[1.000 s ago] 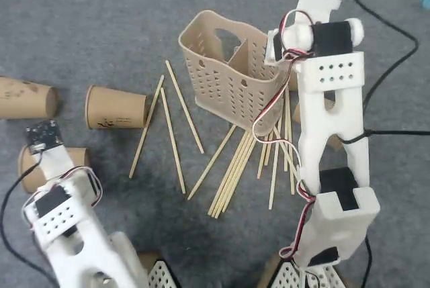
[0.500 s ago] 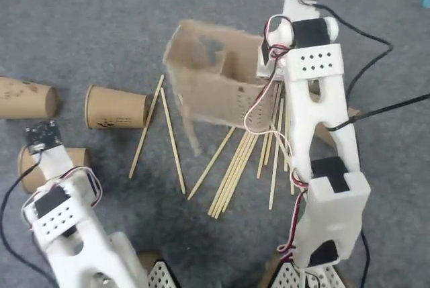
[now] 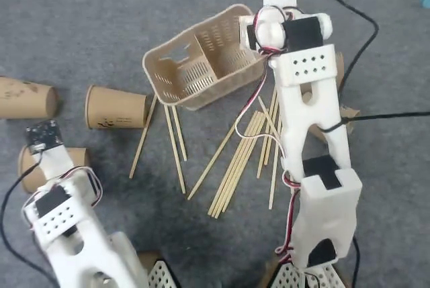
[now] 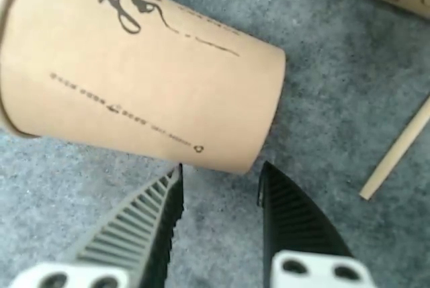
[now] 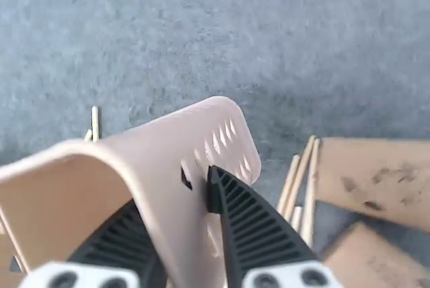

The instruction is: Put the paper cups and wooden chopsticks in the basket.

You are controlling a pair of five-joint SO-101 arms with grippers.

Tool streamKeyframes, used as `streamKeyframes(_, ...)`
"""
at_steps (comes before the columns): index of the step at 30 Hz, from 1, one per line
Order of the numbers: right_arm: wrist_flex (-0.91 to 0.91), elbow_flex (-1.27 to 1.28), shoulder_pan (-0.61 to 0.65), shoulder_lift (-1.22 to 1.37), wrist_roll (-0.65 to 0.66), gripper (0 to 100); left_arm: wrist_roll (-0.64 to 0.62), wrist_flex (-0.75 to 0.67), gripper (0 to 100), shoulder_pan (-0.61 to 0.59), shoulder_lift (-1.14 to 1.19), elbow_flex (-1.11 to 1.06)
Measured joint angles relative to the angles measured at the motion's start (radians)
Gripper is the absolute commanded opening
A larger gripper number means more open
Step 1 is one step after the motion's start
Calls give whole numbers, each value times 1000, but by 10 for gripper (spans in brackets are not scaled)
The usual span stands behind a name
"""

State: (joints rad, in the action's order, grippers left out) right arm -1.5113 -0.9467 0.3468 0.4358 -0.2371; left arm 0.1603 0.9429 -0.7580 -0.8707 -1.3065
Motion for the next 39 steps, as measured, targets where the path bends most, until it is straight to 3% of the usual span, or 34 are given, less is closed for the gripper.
streamKeyframes(4,28,0,-5,68,-155,8,0,0,181,0,0,0)
streamKeyframes(13,44,2,-51,147,-364,8,0,0,181,0,0,0)
streamKeyframes(21,44,2,-107,147,-376,8,0,0,181,0,0,0)
streamKeyframes(39,23,-46,-107,241,-299,9,0,-2,181,0,0,0)
